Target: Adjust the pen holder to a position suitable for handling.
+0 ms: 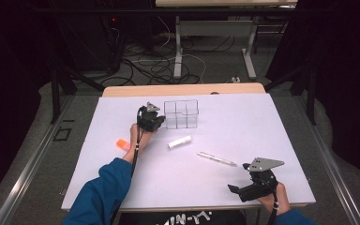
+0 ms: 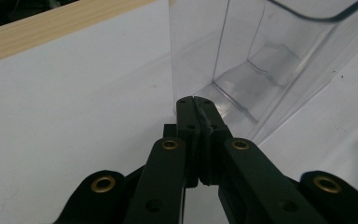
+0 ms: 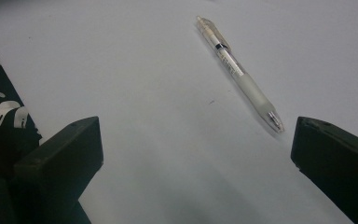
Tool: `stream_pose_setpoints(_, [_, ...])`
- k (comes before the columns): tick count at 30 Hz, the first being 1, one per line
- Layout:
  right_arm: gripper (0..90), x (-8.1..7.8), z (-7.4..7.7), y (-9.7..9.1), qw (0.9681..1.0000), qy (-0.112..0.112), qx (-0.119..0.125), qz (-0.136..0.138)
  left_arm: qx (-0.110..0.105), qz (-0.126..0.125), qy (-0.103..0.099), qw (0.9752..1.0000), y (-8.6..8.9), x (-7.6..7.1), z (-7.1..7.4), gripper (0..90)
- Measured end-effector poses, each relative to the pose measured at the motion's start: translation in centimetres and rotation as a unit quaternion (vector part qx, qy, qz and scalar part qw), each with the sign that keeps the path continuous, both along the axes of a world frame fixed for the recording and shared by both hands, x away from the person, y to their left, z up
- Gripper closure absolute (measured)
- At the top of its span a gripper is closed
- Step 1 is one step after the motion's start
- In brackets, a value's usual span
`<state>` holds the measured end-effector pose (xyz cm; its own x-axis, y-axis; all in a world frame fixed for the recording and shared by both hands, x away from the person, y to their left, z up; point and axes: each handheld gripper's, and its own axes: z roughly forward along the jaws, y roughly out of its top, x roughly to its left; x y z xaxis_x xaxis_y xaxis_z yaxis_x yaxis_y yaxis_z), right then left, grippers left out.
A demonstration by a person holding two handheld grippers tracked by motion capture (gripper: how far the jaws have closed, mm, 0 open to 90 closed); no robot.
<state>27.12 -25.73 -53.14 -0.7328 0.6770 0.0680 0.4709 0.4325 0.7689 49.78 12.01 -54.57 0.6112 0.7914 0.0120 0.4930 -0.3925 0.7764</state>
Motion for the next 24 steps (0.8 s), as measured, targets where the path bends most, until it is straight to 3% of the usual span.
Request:
stream_pose_setpoints(6, [1.8, 0.0, 0.0, 0.0, 1.0, 0.001, 0.001, 0.002, -0.002, -0.003, -0.005, 1.0, -0.5, 0.1, -0.1, 90.0])
stream_pose_setpoints(12, [1.9, -0.1, 0.0, -0.1, 1.0, -0.003, 0.005, 0.0, -0.009, 0.006, 0.006, 0.9999, 0.3, -0.3, 0.3, 82.2])
stream_pose_setpoints(15, [1.9, -0.1, 0.0, -0.2, 1.0, 0.0, 0.002, -0.001, -0.011, 0.008, 0.006, 0.9999, 0.9, -1.0, 0.7, 69.3])
stream_pose_setpoints(17, [1.9, -0.1, -0.1, -0.2, 1.0, -0.004, 0.005, 0.0, -0.011, 0.009, 0.01, 0.9999, 1.4, -1.5, 1.0, 66.3])
stream_pose_setpoints(18, [2.0, -0.1, 0.0, -0.2, 1.0, 0.0, 0.002, -0.001, -0.009, 0.012, 0.015, 0.9998, 1.7, -1.8, 1.2, 55.3])
stream_pose_setpoints(19, [2.0, -0.1, 0.0, -0.2, 1.0, 0.0, 0.002, -0.001, -0.01, 0.013, 0.017, 0.9997, 2.0, -2.0, 1.3, 55.3])
stream_pose_setpoints(22, [2.0, 0.0, -0.1, -0.1, 1.0, -0.005, 0.004, 0.001, -0.002, 0.01, 0.023, 0.9997, 2.6, -3.0, 1.7, 39.0])
stream_pose_setpoints(24, [2.0, 0.0, -0.1, -0.1, 1.0, -0.004, 0.003, 0.002, -0.003, 0.006, 0.029, 0.9996, 2.9, -3.6, 1.9, 36.1])
